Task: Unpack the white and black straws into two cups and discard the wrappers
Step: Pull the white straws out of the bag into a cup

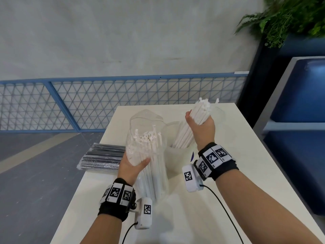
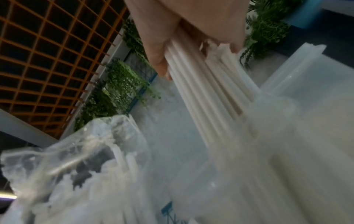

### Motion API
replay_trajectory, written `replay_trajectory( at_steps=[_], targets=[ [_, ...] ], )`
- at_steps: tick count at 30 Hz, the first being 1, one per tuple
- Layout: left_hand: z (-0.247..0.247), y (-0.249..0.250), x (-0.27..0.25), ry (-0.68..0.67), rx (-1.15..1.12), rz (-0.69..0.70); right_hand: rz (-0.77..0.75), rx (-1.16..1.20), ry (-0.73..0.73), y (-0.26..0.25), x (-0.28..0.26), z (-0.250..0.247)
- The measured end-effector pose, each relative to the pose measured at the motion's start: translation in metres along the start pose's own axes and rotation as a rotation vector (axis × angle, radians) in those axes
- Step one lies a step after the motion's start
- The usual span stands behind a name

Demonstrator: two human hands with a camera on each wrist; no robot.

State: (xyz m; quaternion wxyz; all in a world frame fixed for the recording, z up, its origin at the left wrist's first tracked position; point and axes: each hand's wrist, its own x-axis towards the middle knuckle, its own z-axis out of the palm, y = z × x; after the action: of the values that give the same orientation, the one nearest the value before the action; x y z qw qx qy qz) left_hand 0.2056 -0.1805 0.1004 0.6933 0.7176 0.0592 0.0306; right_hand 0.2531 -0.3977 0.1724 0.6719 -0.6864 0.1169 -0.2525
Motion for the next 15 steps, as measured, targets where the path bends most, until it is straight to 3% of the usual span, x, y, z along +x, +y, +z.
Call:
replay_trajectory(
  at_steps=[6, 11, 15],
  targets=[
    [0.0, -0.002, 0.0, -0.009, 0.008, 0.009, -0.111, -0.26, -0.001, 0.015, -0.002, 0.002],
    [0.002, -0.001, 0.0, -0.032, -0.011, 0.016, 0.02, -0.349, -0.166, 0.02, 0.0, 0.005],
    [0.003, -0.001, 0.0, -0.041, -0.005, 0.002, -0.02, -0.362, -0.181, 0.019, 0.0, 0.01]
  ],
)
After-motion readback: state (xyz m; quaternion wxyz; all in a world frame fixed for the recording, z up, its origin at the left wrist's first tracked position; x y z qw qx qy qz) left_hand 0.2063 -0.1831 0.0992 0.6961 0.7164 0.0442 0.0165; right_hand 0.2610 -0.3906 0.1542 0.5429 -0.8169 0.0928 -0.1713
